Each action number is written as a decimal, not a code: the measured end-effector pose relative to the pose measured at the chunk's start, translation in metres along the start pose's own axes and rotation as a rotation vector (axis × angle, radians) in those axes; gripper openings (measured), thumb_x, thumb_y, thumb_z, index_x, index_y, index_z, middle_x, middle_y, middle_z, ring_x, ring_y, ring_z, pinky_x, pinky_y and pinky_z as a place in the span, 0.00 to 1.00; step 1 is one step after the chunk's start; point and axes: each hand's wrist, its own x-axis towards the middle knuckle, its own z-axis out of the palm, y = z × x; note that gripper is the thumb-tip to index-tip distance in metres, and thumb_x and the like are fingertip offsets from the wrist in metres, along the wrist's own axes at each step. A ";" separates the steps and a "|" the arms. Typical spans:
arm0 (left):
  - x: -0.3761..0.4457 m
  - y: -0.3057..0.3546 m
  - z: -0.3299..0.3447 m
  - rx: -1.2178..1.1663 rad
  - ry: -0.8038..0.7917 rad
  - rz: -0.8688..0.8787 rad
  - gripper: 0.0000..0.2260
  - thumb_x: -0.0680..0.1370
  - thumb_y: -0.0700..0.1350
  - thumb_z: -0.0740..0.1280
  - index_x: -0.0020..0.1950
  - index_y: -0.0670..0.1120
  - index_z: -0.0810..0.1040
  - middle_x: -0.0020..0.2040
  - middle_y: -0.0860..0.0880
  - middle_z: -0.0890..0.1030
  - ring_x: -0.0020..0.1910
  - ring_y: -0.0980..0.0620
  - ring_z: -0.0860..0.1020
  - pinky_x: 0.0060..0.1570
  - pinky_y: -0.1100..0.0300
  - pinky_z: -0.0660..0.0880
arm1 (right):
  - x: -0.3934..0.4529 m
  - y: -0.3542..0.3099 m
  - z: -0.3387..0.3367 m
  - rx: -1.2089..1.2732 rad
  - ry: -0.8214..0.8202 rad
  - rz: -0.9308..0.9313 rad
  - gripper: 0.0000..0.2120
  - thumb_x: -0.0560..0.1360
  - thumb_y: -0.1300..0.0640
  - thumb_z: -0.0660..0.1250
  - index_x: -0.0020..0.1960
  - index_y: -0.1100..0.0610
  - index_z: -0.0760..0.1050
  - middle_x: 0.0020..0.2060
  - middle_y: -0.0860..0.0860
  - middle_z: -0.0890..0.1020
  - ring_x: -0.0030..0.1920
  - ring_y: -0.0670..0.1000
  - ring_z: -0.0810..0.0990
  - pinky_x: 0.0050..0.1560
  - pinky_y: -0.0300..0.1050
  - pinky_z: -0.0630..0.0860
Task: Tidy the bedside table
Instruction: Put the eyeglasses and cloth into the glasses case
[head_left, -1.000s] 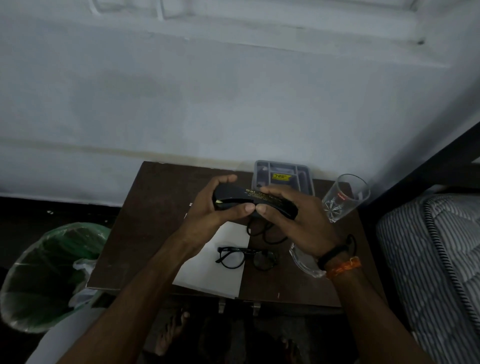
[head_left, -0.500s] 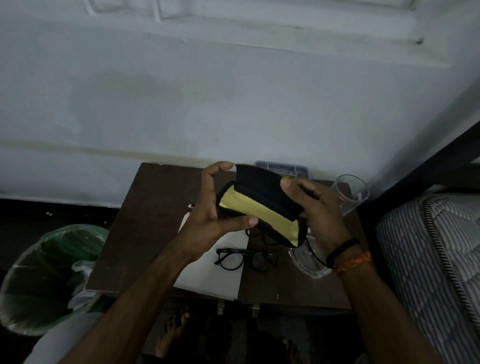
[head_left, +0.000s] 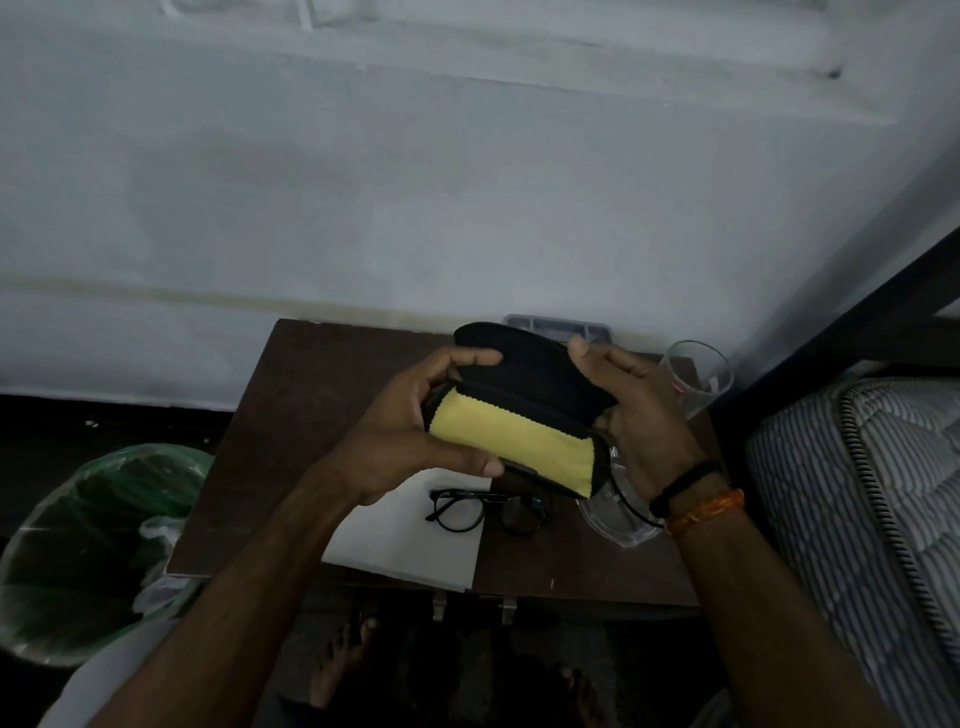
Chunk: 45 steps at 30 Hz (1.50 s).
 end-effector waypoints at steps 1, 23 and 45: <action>0.001 0.000 -0.001 -0.006 0.025 0.005 0.40 0.60 0.28 0.79 0.69 0.48 0.72 0.58 0.48 0.78 0.57 0.54 0.78 0.49 0.59 0.79 | 0.002 0.000 0.001 0.008 0.049 -0.034 0.20 0.71 0.42 0.72 0.50 0.59 0.82 0.48 0.55 0.85 0.49 0.55 0.83 0.49 0.53 0.80; 0.012 -0.011 -0.031 0.002 0.461 0.066 0.38 0.61 0.29 0.78 0.68 0.43 0.70 0.57 0.55 0.76 0.49 0.69 0.78 0.43 0.69 0.77 | -0.029 0.061 0.035 -1.472 -0.390 -0.219 0.13 0.71 0.51 0.69 0.55 0.51 0.79 0.56 0.49 0.80 0.55 0.55 0.79 0.54 0.50 0.78; 0.009 -0.010 -0.020 -0.035 0.230 0.034 0.39 0.59 0.27 0.79 0.67 0.45 0.72 0.63 0.46 0.77 0.60 0.51 0.78 0.47 0.61 0.79 | -0.026 0.017 0.041 -0.842 0.325 -0.827 0.05 0.71 0.57 0.69 0.45 0.56 0.82 0.40 0.50 0.83 0.38 0.51 0.79 0.40 0.47 0.77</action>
